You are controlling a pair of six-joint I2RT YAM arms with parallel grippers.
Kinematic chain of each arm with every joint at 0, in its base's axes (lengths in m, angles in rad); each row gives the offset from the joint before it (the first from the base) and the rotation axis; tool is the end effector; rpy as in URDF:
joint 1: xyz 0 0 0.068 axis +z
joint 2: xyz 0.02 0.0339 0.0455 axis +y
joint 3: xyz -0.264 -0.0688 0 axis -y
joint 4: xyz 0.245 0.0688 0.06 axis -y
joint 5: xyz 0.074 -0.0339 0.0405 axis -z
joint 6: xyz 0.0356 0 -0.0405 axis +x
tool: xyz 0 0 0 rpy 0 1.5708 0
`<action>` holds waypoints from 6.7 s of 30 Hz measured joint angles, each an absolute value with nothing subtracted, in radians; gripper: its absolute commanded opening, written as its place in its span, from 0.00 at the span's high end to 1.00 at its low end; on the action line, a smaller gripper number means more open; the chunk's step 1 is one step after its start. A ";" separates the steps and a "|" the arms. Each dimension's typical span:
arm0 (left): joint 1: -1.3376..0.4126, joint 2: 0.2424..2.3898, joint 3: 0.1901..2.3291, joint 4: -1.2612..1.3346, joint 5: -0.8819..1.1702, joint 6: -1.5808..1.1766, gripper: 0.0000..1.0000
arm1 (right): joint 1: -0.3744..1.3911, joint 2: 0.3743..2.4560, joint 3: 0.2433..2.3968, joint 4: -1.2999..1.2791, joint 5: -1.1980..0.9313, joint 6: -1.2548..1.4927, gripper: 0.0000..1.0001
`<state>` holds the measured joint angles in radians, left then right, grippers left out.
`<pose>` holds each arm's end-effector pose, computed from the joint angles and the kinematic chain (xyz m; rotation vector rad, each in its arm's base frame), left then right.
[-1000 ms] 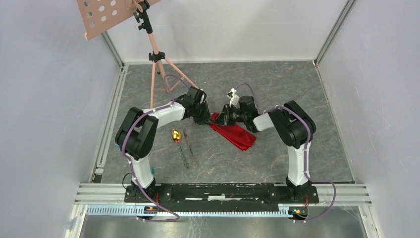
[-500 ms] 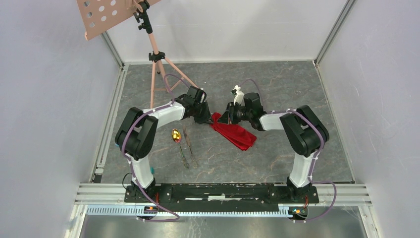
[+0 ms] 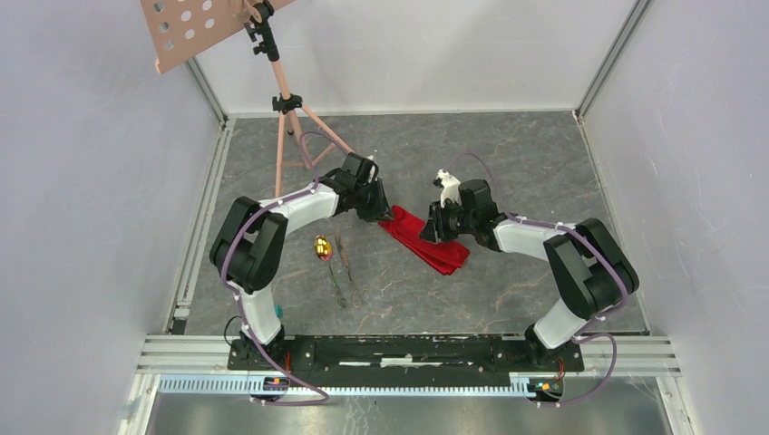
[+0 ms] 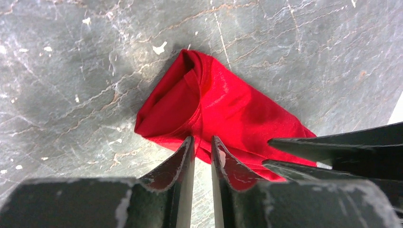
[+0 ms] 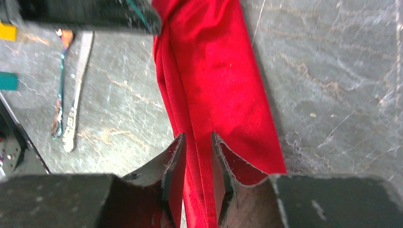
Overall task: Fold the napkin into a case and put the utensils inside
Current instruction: Pick up the top corner of the smaller rectangle folded napkin from the center of the board, then turn over the smaller rectangle folded napkin at the center of the board, then move the smaller rectangle folded napkin to the center of the board, then smooth out the smaller rectangle-folded napkin at the center of the board.
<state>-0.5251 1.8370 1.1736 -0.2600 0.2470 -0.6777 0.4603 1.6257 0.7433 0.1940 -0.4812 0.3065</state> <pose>0.3287 -0.2005 0.1780 -0.0915 2.6389 -0.7708 0.2776 0.1560 0.1590 -0.4475 2.2989 0.9404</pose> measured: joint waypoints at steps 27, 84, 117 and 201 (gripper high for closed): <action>-0.525 1.967 1.249 -0.252 0.247 -0.678 0.80 | 0.657 1.550 0.756 0.023 -0.199 0.043 0.29; -0.433 1.349 1.103 -0.475 0.262 -0.649 0.55 | 0.757 1.684 0.532 0.749 -0.572 1.028 0.99; -0.434 1.625 0.964 -0.244 0.501 -0.682 0.61 | 0.734 1.415 0.720 -0.048 -0.451 0.290 0.74; -0.424 1.185 0.892 -0.410 0.355 -0.661 0.35 | 0.350 1.581 0.783 0.198 -0.408 0.426 0.46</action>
<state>-0.4244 1.1854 0.8921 -0.4103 0.3550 -0.6609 0.3496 1.5814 0.7826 0.1982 -0.4076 0.4259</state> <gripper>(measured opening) 0.667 0.529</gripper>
